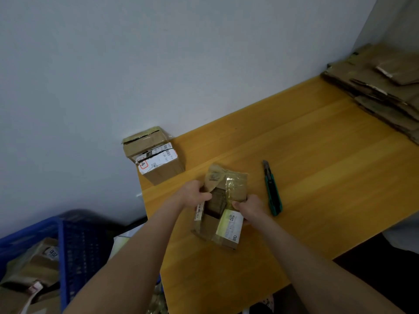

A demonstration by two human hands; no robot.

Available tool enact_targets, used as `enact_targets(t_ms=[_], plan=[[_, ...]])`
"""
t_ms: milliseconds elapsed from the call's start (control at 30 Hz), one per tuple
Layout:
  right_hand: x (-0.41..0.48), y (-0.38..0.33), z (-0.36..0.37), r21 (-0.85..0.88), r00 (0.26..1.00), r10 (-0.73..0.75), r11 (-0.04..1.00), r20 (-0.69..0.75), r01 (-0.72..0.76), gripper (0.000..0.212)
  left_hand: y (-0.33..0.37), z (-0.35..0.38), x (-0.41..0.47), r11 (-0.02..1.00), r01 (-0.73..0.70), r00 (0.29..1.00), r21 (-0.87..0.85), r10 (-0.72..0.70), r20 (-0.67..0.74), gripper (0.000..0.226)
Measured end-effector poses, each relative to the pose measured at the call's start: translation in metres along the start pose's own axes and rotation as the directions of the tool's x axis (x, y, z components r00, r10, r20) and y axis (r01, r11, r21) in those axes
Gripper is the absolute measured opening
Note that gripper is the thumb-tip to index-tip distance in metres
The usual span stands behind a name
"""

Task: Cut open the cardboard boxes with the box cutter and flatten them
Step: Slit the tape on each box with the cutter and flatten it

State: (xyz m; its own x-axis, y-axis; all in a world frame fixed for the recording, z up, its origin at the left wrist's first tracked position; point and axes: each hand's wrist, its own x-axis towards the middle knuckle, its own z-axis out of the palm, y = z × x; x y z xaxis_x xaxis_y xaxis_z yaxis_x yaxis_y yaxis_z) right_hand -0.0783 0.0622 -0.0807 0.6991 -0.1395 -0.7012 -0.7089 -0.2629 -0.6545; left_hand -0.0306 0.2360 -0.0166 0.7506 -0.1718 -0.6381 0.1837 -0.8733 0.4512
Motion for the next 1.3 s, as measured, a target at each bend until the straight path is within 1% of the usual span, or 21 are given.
enact_targets(t_ms=[100,233,300,333,367,400,433,467,500,567,667,733,833,933,1033,1133,1233,1300], plan=[[-0.002,-0.001,-0.002,0.020,1.000,0.000,1.000,0.024,0.000,0.011,-0.003,-0.006,-0.002,0.998,-0.002,0.998,-0.065,0.005,0.055,0.024],[-0.004,-0.001,-0.005,0.017,0.999,-0.009,1.000,0.050,0.008,0.009,-0.003,-0.016,-0.007,0.989,-0.011,0.992,-0.145,0.029,0.121,0.006],[-0.004,0.000,-0.005,0.025,0.998,-0.012,1.000,0.057,0.011,0.009,-0.003,-0.019,-0.008,0.987,-0.004,0.989,-0.158,0.027,0.145,0.005],[-0.004,-0.001,-0.004,0.032,0.998,-0.014,0.999,0.056,0.012,0.009,-0.001,-0.020,-0.007,0.991,0.004,0.989,-0.135,0.017,0.149,0.004],[-0.004,-0.002,-0.003,0.030,0.999,-0.016,0.999,0.048,0.015,0.010,0.002,-0.020,-0.006,0.997,0.008,0.990,-0.077,0.003,0.142,0.004],[-0.004,-0.003,-0.002,0.017,0.999,-0.020,1.000,0.035,0.020,0.011,0.007,-0.017,-0.004,1.000,0.010,0.993,0.026,-0.013,0.119,0.009],[-0.004,-0.004,-0.001,-0.002,0.999,-0.026,1.000,0.021,0.027,0.013,0.014,-0.012,-0.002,0.986,0.021,0.997,0.166,-0.033,0.069,0.015],[-0.004,-0.004,0.001,-0.022,0.999,-0.033,0.999,0.008,0.033,0.016,0.021,-0.003,-0.001,0.952,0.048,0.999,0.302,-0.049,-0.005,0.018],[-0.003,-0.005,0.002,-0.043,0.999,-0.041,0.998,-0.004,0.041,0.020,0.028,0.006,0.000,0.913,0.080,0.995,0.399,-0.050,-0.085,0.019],[-0.003,-0.006,0.004,-0.089,0.999,-0.047,0.995,-0.020,0.045,0.022,0.039,0.025,0.003,0.870,0.128,0.979,0.476,-0.035,-0.199,0.017],[-0.003,-0.006,0.003,-0.109,0.999,-0.045,0.993,-0.029,0.042,0.017,0.038,0.034,0.009,0.834,0.148,0.964,0.532,-0.003,-0.264,0.022],[-0.003,-0.007,0.002,-0.093,0.999,-0.041,0.995,-0.018,0.039,0.016,0.032,0.026,0.009,0.836,0.123,0.968,0.534,0.018,-0.252,0.026],[-0.005,-0.006,0.001,-0.072,1.000,-0.031,0.997,0.005,0.031,0.012,0.023,0.010,0.010,0.873,0.061,0.984,0.484,0.029,-0.178,0.030],[-0.007,-0.007,-0.001,-0.062,0.999,-0.036,0.997,0.021,0.037,0.011,0.019,0.002,0.010,0.884,0.023,0.991,0.466,0.043,-0.130,0.031],[-0.008,-0.007,-0.003,-0.057,0.999,-0.037,0.998,0.040,0.039,0.011,0.014,-0.004,0.011,0.891,-0.004,0.992,0.454,0.061,-0.110,0.032],[-0.009,-0.007,-0.005,-0.051,0.998,-0.027,0.998,0.053,0.030,0.016,0.009,-0.007,0.015,0.901,-0.031,0.992,0.432,0.080,-0.096,0.030],[-0.009,-0.007,-0.007,-0.051,0.997,-0.036,0.998,0.069,0.039,0.009,0.004,-0.009,0.019,0.914,-0.059,0.992,0.402,0.098,-0.076,0.029],[-0.007,-0.006,-0.008,-0.050,0.997,-0.036,0.998,0.073,0.040,0.008,0.001,-0.012,0.021,0.922,-0.074,0.993,0.381,0.104,-0.059,0.029]])
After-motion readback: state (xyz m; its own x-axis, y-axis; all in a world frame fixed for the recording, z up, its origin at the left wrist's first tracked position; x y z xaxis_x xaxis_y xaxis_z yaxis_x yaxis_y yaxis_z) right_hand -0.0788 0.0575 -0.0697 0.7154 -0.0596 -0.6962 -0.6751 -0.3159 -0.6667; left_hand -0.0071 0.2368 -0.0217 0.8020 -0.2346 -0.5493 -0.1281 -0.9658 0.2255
